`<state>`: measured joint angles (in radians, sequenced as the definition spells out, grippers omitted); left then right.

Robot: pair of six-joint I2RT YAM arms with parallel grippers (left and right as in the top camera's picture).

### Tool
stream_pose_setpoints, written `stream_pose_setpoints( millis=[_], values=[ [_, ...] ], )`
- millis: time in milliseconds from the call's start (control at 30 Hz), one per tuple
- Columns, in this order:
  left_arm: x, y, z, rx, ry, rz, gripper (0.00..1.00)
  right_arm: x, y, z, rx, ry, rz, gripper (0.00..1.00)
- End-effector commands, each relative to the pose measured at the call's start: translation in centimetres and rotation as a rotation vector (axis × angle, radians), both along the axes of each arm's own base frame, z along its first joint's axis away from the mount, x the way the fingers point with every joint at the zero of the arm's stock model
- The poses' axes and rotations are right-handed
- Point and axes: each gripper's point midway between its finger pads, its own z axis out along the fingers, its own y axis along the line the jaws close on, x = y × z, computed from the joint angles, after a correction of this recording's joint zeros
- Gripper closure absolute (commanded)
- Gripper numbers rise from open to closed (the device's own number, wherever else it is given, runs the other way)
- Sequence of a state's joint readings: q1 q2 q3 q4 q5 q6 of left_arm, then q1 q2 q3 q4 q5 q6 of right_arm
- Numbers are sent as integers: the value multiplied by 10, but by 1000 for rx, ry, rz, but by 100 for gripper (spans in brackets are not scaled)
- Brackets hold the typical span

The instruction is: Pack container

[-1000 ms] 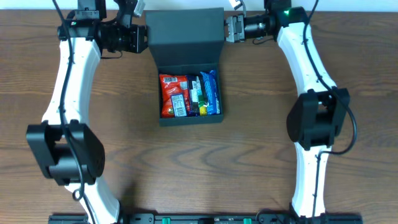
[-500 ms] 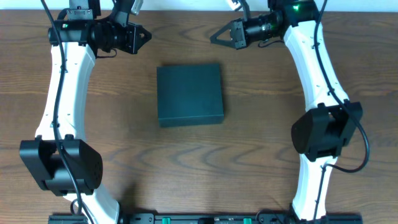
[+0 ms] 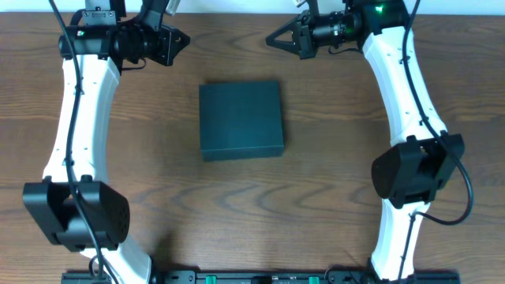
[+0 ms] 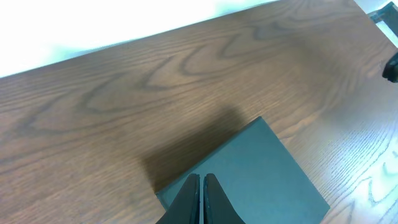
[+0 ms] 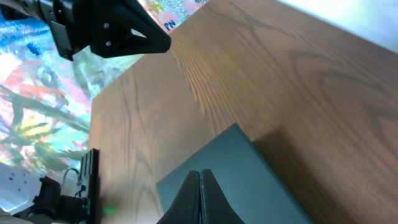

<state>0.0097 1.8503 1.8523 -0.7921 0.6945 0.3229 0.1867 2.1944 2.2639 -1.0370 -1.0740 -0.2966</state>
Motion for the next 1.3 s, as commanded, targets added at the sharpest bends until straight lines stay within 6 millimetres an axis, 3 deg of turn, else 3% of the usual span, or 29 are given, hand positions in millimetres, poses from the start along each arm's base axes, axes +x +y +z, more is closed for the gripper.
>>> stream_pose_setpoints(
  millis=[0, 200, 433, 567, 733, 767, 800, 833, 867, 900, 1267],
  values=[
    [-10, 11, 37, 78, -98, 44, 94, -11, 0, 24, -4, -32, -7, 98],
    [-49, 37, 97, 212, -236, 150, 94, -18, -37, 40, -144, -63, -137, 98],
    [-117, 55, 168, 276, -452, 260, 94, -65, -98, 96, -290, -218, -261, 98],
    [-151, 64, 186, 293, -579, 327, 94, -96, -127, 107, -365, -225, -347, 98],
    [-178, 65, 188, 275, -725, 357, 94, -128, -135, 106, -415, -250, -364, 97],
    [-179, 65, 187, 272, -740, 360, 93, -131, -135, 106, -415, -250, -363, 86],
    [-180, 65, 185, 270, -752, 361, 79, -134, -133, 106, -415, -246, -357, 64],
    [-180, 65, 183, 270, -754, 362, 53, -137, -131, 105, -416, -241, -349, 37],
    [-179, 65, 182, 270, -752, 361, 24, -138, -130, 105, -415, -241, -344, 1],
    [-179, 65, 181, 269, -750, 360, 5, -137, -129, 105, -417, -245, -344, 1],
    [-152, 60, 129, 243, -536, 332, 4, -134, -136, 102, -453, -247, -370, 1]
  ],
)
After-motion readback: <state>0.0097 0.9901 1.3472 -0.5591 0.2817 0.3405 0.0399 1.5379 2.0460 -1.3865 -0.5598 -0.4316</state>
